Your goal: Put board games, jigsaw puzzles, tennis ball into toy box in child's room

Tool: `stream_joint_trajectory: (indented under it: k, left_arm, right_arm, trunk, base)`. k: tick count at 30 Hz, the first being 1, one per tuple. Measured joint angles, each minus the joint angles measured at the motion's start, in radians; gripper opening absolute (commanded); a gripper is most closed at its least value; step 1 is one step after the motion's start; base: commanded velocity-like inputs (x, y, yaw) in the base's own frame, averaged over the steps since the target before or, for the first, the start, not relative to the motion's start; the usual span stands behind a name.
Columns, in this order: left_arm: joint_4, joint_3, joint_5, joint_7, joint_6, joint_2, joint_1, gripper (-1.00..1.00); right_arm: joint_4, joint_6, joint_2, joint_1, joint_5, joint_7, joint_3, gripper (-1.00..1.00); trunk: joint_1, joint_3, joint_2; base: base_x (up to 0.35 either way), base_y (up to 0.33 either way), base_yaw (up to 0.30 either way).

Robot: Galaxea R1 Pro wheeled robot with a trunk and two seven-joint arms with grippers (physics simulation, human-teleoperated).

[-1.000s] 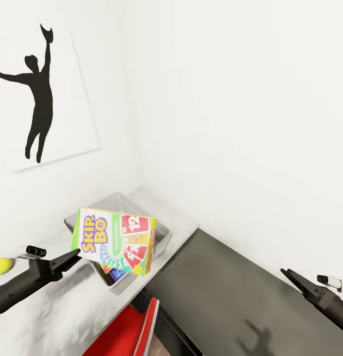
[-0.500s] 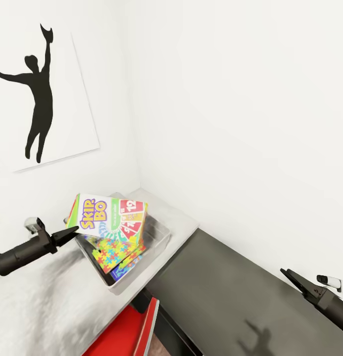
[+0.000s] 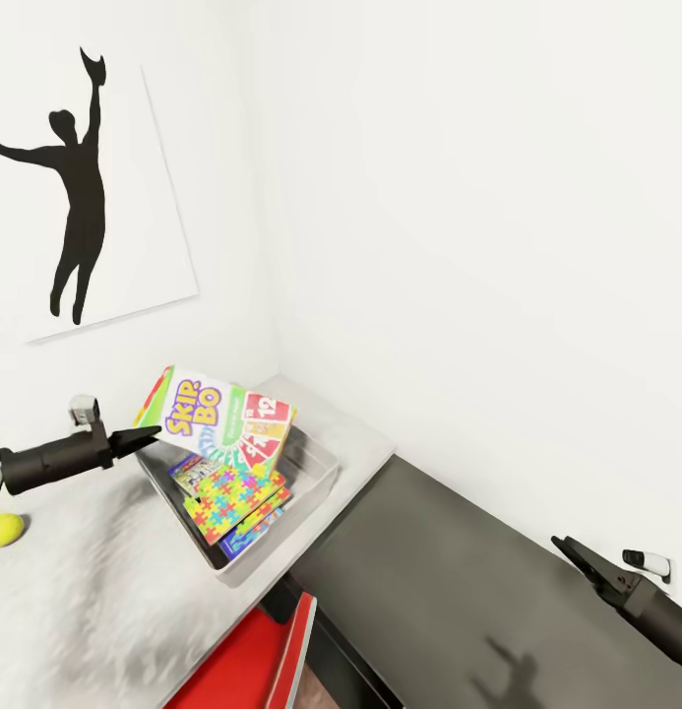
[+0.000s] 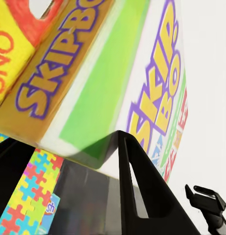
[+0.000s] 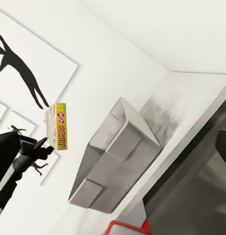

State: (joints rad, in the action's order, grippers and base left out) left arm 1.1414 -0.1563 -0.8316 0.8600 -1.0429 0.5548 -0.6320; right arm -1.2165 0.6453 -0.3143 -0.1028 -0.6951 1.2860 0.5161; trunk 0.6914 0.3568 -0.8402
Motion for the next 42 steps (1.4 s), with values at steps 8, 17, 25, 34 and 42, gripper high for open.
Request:
stream_joint_trajectory:
  k: [8, 17, 25, 34, 42]
  left_arm:
    - [-0.019, -0.022, -0.026, -0.013, -0.001, -0.03, 0.023, -1.0]
    - [-0.023, -0.073, -0.043, -0.014, 0.0, -0.032, 0.028, -1.0]
    - [-0.023, -0.079, -0.044, -0.015, -0.001, -0.019, 0.022, -1.0]
    - [-0.022, -0.073, -0.035, -0.016, -0.001, -0.005, 0.009, -1.0]
    - [-0.014, -0.061, -0.024, -0.017, -0.001, -0.001, 0.008, -1.0]
  right_arm:
    - [0.0, 0.0, 0.02, 0.0, 0.003, 0.001, 0.002, 1.0]
    - [0.0, 0.0, 0.023, 0.0, 0.005, 0.001, 0.004, 1.0]
    - [0.0, 0.0, 0.023, 0.0, 0.006, 0.001, 0.003, 1.0]
    - [0.0, 0.001, 0.022, 0.0, 0.007, 0.001, 0.002, 1.0]
    - [0.0, 0.001, 0.021, 0.0, 0.007, 0.001, 0.001, 1.0]
  trunk:
    - [0.0, 0.0, 0.0]
    - [0.0, 0.0, 0.0]
    - [0.0, 0.0, 0.0]
    - [0.0, 0.0, 0.0]
    - [0.0, 0.0, 0.0]
  base:
    - [0.0, 0.0, 0.0]
    - [0.0, 0.0, 0.0]
    - [0.0, 0.0, 0.0]
    - [0.0, 0.0, 0.0]
    - [0.0, 0.0, 0.0]
